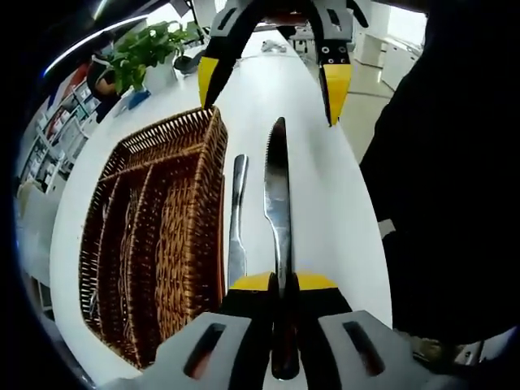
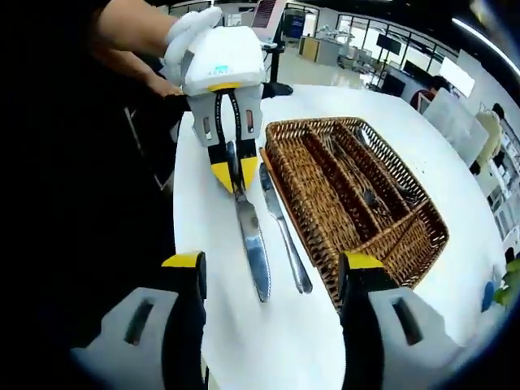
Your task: Arrange the knives, forks, and spoons in their matching storage slots by inserting each utensil handle-first until every utensil is classified and aligned in the correct compartment
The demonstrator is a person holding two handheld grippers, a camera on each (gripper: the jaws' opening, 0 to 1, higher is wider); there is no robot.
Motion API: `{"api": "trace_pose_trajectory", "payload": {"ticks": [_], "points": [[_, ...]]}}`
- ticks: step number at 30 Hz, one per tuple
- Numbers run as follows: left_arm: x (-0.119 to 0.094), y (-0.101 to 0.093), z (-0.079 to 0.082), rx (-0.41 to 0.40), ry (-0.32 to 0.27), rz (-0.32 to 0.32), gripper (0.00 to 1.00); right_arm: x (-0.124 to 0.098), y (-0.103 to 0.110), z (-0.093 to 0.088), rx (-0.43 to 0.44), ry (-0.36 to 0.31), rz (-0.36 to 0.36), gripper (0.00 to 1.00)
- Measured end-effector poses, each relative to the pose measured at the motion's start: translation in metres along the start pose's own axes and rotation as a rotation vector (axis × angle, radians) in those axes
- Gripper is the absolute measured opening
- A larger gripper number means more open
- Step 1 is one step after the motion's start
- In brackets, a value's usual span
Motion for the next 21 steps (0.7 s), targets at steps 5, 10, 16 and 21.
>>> {"api": "trace_pose_trajectory", "payload": {"ticks": [5, 10, 16, 21], "points": [[-0.007, 0.004, 0.005, 0.0, -0.002, 0.012, 0.06, -0.018, -0.006, -0.007, 0.137, -0.089, -0.121, 0.94], [-0.014, 0.013, 0.007, -0.001, -0.011, 0.036, 0.06, -0.049, -0.02, -0.008, 0.287, -0.233, -0.302, 1.0], [-0.024, 0.021, 0.01, -0.014, 0.0, 0.047, 0.06, -0.08, -0.031, -0.013, 0.41, -0.335, -0.412, 1.0], [-0.031, 0.028, 0.012, 0.004, 0.034, 0.065, 0.06, -0.093, -0.031, -0.025, 0.402, -0.317, -0.438, 1.0]]}}
Point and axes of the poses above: the point that each gripper's makers call its tool centre point, and the gripper's own axes: x roughly forward along the fingers, y roughly to its left, z roughly out of its top, the point moved 9 cm from there along -x, roughly backward along the fingers, and after that the axes turned 1 degree about -x, right-handed, at the moved point
